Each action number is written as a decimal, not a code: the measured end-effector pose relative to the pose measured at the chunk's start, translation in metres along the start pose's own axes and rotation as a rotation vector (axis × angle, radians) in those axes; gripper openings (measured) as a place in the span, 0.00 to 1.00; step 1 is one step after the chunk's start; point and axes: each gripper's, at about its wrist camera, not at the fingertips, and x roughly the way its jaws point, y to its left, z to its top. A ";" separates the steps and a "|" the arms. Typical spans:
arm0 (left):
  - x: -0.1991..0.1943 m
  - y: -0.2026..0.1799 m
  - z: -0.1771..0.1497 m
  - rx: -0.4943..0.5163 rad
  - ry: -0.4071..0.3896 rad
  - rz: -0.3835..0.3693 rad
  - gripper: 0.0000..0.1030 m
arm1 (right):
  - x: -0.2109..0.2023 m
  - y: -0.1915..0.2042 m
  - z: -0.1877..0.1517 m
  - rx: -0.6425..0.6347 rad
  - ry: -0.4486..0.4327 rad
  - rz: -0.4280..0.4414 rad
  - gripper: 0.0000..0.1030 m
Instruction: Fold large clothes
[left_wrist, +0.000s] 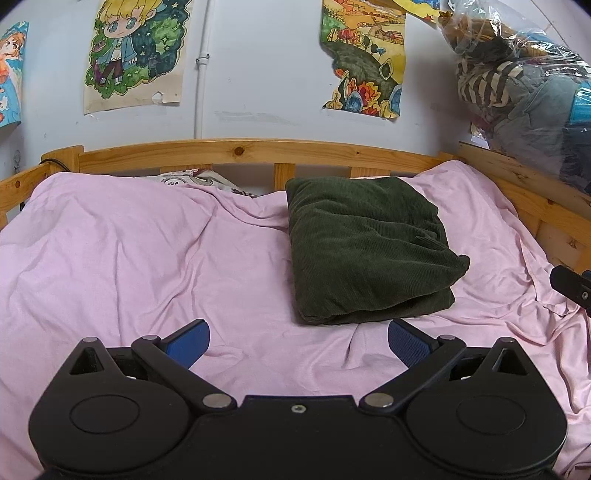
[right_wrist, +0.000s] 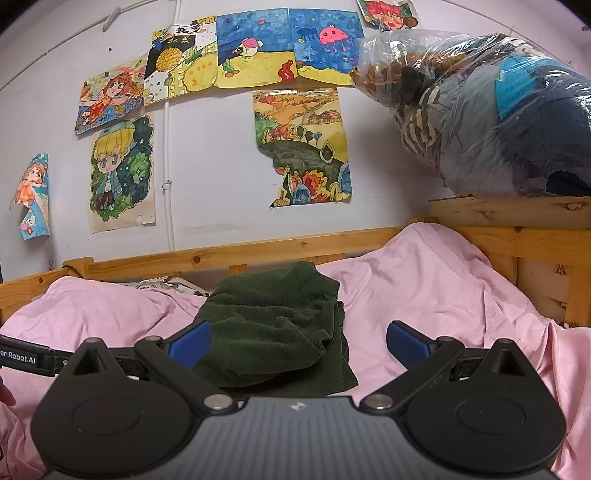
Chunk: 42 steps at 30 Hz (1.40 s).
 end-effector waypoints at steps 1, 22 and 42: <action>0.000 0.000 0.000 0.000 0.000 0.000 0.99 | 0.000 0.000 0.000 0.001 0.000 0.001 1.00; 0.000 0.000 0.001 -0.002 0.004 -0.003 0.99 | 0.001 -0.001 -0.001 0.002 0.005 -0.001 1.00; 0.000 -0.001 0.000 -0.004 0.004 -0.003 0.99 | 0.001 -0.002 0.000 0.003 0.006 0.001 1.00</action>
